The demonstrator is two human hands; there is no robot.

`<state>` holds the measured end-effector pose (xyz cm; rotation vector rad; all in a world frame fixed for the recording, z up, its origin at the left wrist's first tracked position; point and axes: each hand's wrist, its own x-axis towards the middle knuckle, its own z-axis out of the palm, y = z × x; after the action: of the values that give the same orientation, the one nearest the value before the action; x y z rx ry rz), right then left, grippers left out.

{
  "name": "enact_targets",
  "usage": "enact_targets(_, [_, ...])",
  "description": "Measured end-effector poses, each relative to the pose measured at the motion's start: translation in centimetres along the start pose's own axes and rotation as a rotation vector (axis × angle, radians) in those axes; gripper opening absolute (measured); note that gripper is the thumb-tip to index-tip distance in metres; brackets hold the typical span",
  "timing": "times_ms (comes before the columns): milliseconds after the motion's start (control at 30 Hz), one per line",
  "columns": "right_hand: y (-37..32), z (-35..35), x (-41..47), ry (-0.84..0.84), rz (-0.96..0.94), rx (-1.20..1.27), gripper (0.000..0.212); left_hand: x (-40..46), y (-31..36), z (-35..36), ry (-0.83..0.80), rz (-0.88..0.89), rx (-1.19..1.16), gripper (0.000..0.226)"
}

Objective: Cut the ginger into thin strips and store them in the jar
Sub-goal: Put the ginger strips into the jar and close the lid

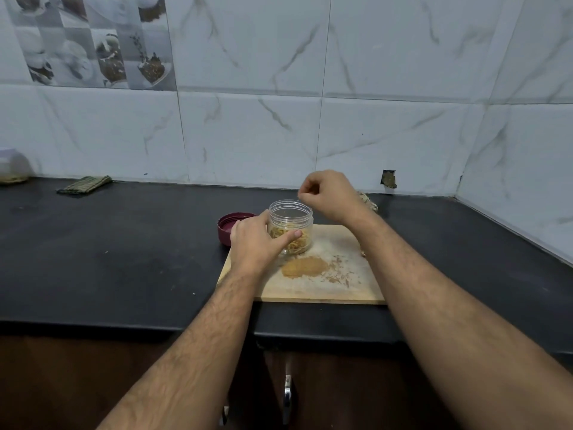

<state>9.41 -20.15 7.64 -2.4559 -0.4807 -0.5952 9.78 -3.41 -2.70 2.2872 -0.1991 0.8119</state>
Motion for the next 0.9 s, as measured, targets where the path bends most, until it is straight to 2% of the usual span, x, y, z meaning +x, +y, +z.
enact_targets(167, [-0.6, 2.2, 1.2, -0.049, 0.041, -0.195, 0.010, 0.0, 0.1, -0.1, -0.020, 0.005, 0.049, 0.065])
enact_targets(300, [-0.7, 2.3, 1.2, -0.101, 0.039, -0.271, 0.021, 0.0, 0.1, -0.3, -0.014, 0.011, 0.055, 0.068])
enact_targets(467, [-0.2, 1.3, 0.2, -0.018, 0.061, -0.162, 0.019, 0.0, 0.2, -0.5, 0.019, 0.019, -0.021, 0.061])
enact_targets(567, [0.6, 1.0, -0.7, 0.066, 0.107, -0.053, 0.016, 0.0, 0.2, -1.1, 0.099, 0.012, -0.085, 0.056])
enact_targets(667, [1.7, 0.8, -1.6, 0.128, 0.186, 0.105, 0.014, 0.3, -0.7, -2.4, 0.158, -0.113, -0.134, 0.054])
enact_targets(733, [2.3, 0.9, -2.5, 0.121, 0.261, 0.225, 0.025, 0.5, -1.6, -3.5, 0.181, -0.211, -0.131, 0.055])
enact_targets(800, [2.8, 1.4, -3.5, 0.069, 0.350, 0.339, 0.046, 0.6, -2.4, -4.5, 0.178, -0.308, -0.099, 0.057])
enact_targets(900, [3.0, 2.5, -4.8, -0.128, 0.423, 0.431, 0.086, 1.1, -3.0, -5.3, 0.060, -0.537, 0.007, 0.059])
